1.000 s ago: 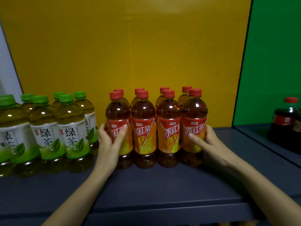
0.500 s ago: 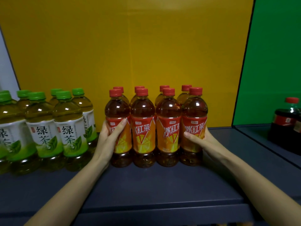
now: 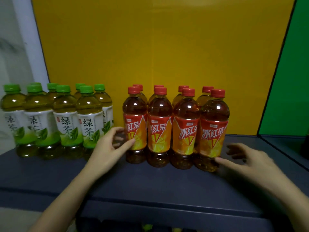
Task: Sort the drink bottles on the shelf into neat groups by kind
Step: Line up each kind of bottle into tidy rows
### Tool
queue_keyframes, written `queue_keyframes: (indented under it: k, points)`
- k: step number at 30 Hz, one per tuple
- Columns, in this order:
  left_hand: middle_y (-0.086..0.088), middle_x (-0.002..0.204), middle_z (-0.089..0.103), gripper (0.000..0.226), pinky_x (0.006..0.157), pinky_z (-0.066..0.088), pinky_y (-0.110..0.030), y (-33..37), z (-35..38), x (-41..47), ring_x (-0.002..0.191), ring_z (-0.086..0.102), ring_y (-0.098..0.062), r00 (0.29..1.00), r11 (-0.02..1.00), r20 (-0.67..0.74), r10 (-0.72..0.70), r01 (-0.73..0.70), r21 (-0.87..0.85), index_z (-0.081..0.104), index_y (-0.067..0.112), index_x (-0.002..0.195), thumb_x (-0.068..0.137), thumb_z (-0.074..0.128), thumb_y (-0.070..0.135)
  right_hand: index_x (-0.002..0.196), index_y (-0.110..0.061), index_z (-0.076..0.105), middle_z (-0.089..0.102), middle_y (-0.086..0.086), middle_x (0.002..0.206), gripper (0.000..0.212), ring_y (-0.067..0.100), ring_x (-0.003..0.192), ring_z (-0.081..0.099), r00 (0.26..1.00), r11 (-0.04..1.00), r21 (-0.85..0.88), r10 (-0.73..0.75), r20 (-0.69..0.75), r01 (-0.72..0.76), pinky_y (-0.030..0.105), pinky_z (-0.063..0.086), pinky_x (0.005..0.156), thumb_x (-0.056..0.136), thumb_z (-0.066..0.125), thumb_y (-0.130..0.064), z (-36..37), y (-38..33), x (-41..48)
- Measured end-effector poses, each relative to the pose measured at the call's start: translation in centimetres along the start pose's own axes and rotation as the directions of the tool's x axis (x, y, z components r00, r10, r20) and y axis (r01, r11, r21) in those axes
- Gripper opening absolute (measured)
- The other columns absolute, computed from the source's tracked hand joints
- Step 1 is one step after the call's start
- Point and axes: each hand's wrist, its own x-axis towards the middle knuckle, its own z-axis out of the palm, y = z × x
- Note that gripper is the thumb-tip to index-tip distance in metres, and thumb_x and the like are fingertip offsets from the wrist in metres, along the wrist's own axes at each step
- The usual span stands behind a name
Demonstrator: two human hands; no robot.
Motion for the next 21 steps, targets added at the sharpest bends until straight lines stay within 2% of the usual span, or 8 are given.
queue_keyframes:
  k: [2,3,4,6,9,12,18,21]
  points:
    - [0.008,0.095,0.063,0.024,0.076,0.051,-0.027,-0.5,-1.8,-1.5,0.088,0.06,-0.008,0.995,0.956,-0.05,0.088,-0.071,0.285,0.061,0.021,0.104,0.082,0.065,0.03,0.093,-0.044,0.05,0.064,-0.016,0.093,0.061,0.002,0.084,0.06,0.999,0.996,-0.082,-0.04,-0.011,0.039,0.036,0.055,0.079,0.048,0.038,-0.083,-0.2,0.7,-1.4]
    - [0.01,0.091,0.064,0.018,0.074,0.051,-0.031,-0.6,-2.7,-2.2,0.086,0.06,-0.01,0.99,0.909,-0.067,0.121,-0.083,0.409,0.064,0.024,0.098,0.083,0.063,0.035,0.086,-0.045,0.052,0.064,-0.018,0.085,0.054,0.0,0.08,0.059,0.996,0.992,-0.094,-0.086,-0.03,0.083,0.036,0.055,0.076,0.052,0.036,-0.082,-0.1,0.7,-1.9]
    - [0.012,0.087,0.064,0.018,0.069,0.051,-0.032,-0.7,-3.6,-3.0,0.082,0.06,-0.011,0.986,0.861,-0.08,0.147,-0.088,0.501,0.064,0.027,0.092,0.084,0.059,0.042,0.086,-0.046,0.053,0.064,-0.021,0.08,0.05,-0.001,0.078,0.06,0.989,0.986,-0.099,-0.14,-0.051,0.135,0.036,0.055,0.073,0.055,0.035,-0.08,0.1,0.5,-2.3]
    - [0.012,0.078,0.065,0.032,0.058,0.049,-0.029,-0.8,-5.4,-4.4,0.072,0.061,-0.013,0.976,0.798,-0.103,0.191,-0.093,0.596,0.065,0.029,0.084,0.08,0.045,0.053,0.092,-0.054,0.049,0.062,-0.027,0.076,0.046,0.0,0.077,0.062,0.972,0.97,-0.106,-0.228,-0.059,0.221,0.036,0.055,0.071,0.057,0.032,-0.08,0.7,-1.0,-2.9]
    - [0.012,0.071,0.064,0.04,0.049,0.041,-0.019,-1.4,-8.2,-5.8,0.06,0.059,-0.012,0.962,0.766,-0.172,0.21,-0.053,0.641,0.067,0.028,0.08,0.077,0.038,0.055,0.094,-0.058,0.048,0.062,-0.034,0.081,0.054,-0.002,0.078,0.063,0.936,0.937,-0.049,-0.348,-0.054,0.346,0.032,0.055,0.07,0.059,0.022,-0.09,2.0,-4.4,-3.3]
    - [0.01,0.078,0.065,0.041,0.055,0.051,-0.029,-3.0,-11.1,-6.6,0.067,0.06,-0.013,0.949,0.777,-0.239,0.207,-0.01,0.63,0.067,0.027,0.084,0.076,0.038,0.056,0.098,-0.054,0.05,0.059,-0.038,0.093,0.062,-0.01,0.081,0.062,0.888,0.885,0.066,-0.459,-0.029,0.46,0.022,0.053,0.071,0.058,0.022,-0.093,4.2,-7.9,-3.5]
    - [0.009,0.089,0.06,0.044,0.064,0.052,-0.036,-7.9,-17.4,-6.2,0.08,0.061,-0.018,0.935,0.795,-0.264,0.238,-0.031,0.606,0.063,0.019,0.096,0.077,0.043,0.053,0.103,-0.045,0.055,0.06,-0.03,0.103,0.04,-0.013,0.099,0.056,0.803,0.788,0.179,-0.595,-0.028,0.59,0.013,0.046,0.083,0.073,0.045,-0.069,9.8,-15.5,-3.2]
    - [0.007,0.099,0.056,0.054,0.068,0.05,-0.036,-10.6,-20.8,-5.0,0.089,0.058,-0.018,0.946,0.843,-0.255,0.201,-0.034,0.537,0.058,0.017,0.108,0.075,0.052,0.059,0.117,-0.035,0.052,0.057,-0.023,0.115,0.047,-0.006,0.11,0.053,0.815,0.772,0.279,-0.575,-0.074,0.57,0.022,0.045,0.094,0.078,0.054,-0.06,12.5,-19.3,-2.5]
